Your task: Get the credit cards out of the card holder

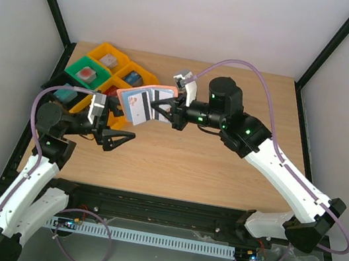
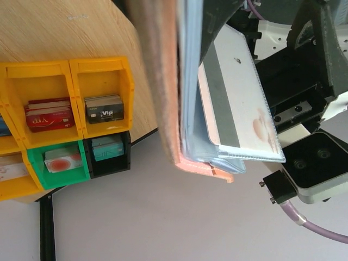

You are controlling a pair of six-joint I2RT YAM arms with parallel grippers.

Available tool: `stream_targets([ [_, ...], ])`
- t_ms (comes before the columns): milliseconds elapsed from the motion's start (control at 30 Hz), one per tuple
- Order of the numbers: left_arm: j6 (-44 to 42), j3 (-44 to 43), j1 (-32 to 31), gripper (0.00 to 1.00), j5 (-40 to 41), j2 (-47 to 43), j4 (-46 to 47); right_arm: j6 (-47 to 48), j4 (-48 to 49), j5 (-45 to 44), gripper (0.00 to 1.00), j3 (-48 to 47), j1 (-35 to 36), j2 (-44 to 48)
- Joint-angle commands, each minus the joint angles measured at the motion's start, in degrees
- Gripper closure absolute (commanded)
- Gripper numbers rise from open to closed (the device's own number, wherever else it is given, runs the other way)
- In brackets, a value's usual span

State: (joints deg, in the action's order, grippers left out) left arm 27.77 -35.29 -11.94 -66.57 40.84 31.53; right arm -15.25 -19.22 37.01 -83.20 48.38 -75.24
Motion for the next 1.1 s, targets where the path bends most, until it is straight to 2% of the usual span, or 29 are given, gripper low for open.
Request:
stream_targets([
  [0, -4.1, -1.6, 0.2, 0.09, 1.4, -0.3, -3.1, 2.2, -0.8, 1.7, 0.98, -2.1, -0.1, 0.5],
  [100, -1.1, -1.1, 0.3, 0.36, 8.5, 0.0, -0.4, 1.8, 1.4, 7.4, 0.98, -0.6, 0.0, 0.6],
  [200, 1.4, -0.4, 0.0, 0.47, 7.9, 0.3, 3.8, 2.0, 1.9, 9.5, 0.98, 0.0, 0.0, 0.3],
  [267, 0.8, -0.4, -0.2, 0.65, 7.9, 0.3, 2.8, 2.5, 1.9, 10.7, 0.98, 0.1, -0.1, 0.4],
  [300, 0.2, -0.4, -0.2, 0.81, 7.8, 0.2, 2.2, 2.9, 1.9, 11.2, 0.98, 0.1, 0.0, 0.5],
  [333, -0.1, -0.4, -0.2, 0.93, 7.6, 0.1, 1.7, 3.4, 1.8, 11.7, 0.98, 0.1, 0.0, 0.6],
  [367, -0.1, -0.3, -0.2, 0.97, 7.6, 0.0, 1.6, 4.1, 1.7, 11.8, 0.98, 0.2, -0.1, 0.9],
  [400, 0.0, -0.3, -0.2, 0.98, 7.5, -0.1, 1.5, 4.9, 1.6, 11.5, 0.98, 0.4, -0.2, 1.3],
  [433, 0.0, -0.3, -0.1, 0.98, 7.5, -0.1, 1.4, 5.4, 1.5, 10.4, 0.92, 0.8, -0.4, 1.7],
  [467, -0.1, -0.3, -0.2, 0.98, 7.9, -0.2, 1.1, 5.6, 1.6, 8.9, 0.80, 1.2, -0.9, 2.3],
  [533, -1.5, -0.6, -0.2, 0.98, 11.3, -0.6, -2.2, 5.2, 1.3, 3.7, 0.71, 2.3, -2.4, 3.6],
  [567, -3.7, -0.9, -0.2, 0.98, 16.0, -0.7, -4.8, 4.0, 0.9, -0.5, 0.61, 2.7, -3.6, 4.3],
  [600, -5.5, -1.2, -0.2, 0.98, 21.3, -0.8, -7.6, 2.7, 0.2, -5.6, 0.58, 3.0, -4.9, 4.9],
  [733, -11.9, -2.3, 0.2, 0.98, 50.6, -0.3, -20.4, -1.9, -4.5, -17.2, 0.55, 2.9, -11.5, 5.5],
  [800, -16.8, -2.9, 0.3, 0.98, 57.1, 0.0, -24.7, -1.5, -5.4, -15.1, 0.56, 2.7, -11.6, 5.4],
  [900, -18.7, -3.8, 0.2, 0.98, 54.6, 0.0, -27.4, -3.8, -2.1, -4.9, 0.63, 3.1, -10.7, 4.3],
  [1067, -8.4, -2.6, 0.2, 0.98, 39.4, 2.1, -18.7, -2.4, 5.0, 2.8, 0.64, 4.3, -2.3, 1.4],
])
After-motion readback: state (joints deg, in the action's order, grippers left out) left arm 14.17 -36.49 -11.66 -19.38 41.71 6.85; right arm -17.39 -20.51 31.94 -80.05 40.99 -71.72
